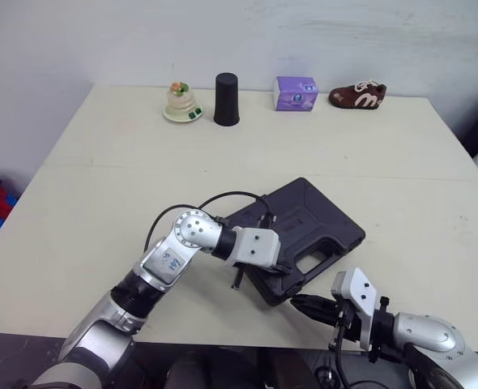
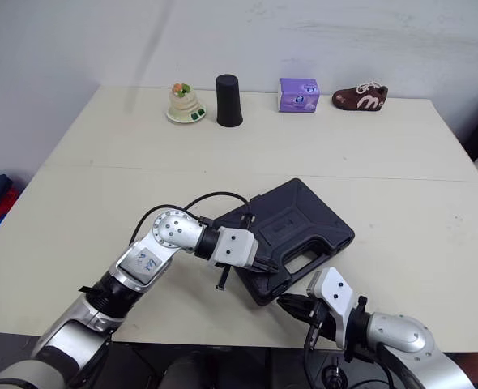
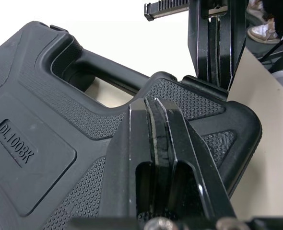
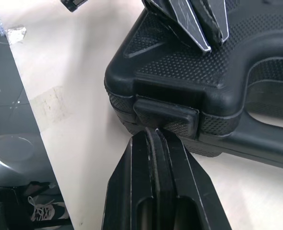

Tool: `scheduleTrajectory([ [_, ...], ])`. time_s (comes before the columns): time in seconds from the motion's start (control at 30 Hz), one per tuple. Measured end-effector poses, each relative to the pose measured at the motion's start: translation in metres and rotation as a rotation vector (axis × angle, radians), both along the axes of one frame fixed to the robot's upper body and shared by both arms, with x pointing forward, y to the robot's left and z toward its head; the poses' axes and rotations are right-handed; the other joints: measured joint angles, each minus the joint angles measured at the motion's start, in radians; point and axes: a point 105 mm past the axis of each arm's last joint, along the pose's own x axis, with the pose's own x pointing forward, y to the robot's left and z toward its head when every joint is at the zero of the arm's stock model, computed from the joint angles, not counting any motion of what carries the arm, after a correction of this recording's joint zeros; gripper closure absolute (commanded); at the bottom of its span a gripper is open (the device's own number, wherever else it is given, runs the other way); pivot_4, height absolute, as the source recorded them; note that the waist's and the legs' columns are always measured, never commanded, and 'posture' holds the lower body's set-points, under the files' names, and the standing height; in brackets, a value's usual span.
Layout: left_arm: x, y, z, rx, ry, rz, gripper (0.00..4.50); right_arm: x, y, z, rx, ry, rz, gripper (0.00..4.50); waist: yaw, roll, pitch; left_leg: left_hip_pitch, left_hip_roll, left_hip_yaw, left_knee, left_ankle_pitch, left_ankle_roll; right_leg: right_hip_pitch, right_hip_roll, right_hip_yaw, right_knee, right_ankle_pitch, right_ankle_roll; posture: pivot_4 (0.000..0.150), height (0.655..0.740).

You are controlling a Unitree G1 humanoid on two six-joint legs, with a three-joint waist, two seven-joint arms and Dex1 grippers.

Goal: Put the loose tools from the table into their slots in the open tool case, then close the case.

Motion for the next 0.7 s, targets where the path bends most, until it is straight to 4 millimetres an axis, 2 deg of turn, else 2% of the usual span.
scheduleTrajectory([
  [0.57, 0.003, 0.004, -0.004, -0.006, 0.003, 0.006, 4.41, 0.005, 0.0, 0.006, -0.032, 0.004, 0.051, 4.5, -0.001, -0.002, -0.006, 0.001, 0.0, -0.004, -0.002, 0.0, 0.0, 0.0, 0.001, 0.0, -0.001, -0.001, -0.004, 0.15, 0.74],
  [0.63, 0.003, 0.008, -0.002, -0.059, 0.012, 0.017, 4.41, 0.001, -0.006, 0.009, -0.046, -0.003, 0.047, 4.5, -0.001, 0.0, -0.007, 0.0, 0.0, -0.005, -0.003, 0.0, -0.001, -0.001, 0.001, 0.0, -0.001, 0.0, -0.004, 0.15, 0.74],
  [0.7, 0.003, 0.015, -0.001, -0.123, 0.035, 0.024, 4.41, -0.002, -0.022, 0.01, -0.1, -0.002, 0.03, 4.5, 0.002, 0.002, -0.007, -0.002, 0.0, -0.005, -0.003, 0.0, -0.001, -0.003, 0.001, -0.001, -0.001, 0.001, -0.001, 0.15, 0.74],
])
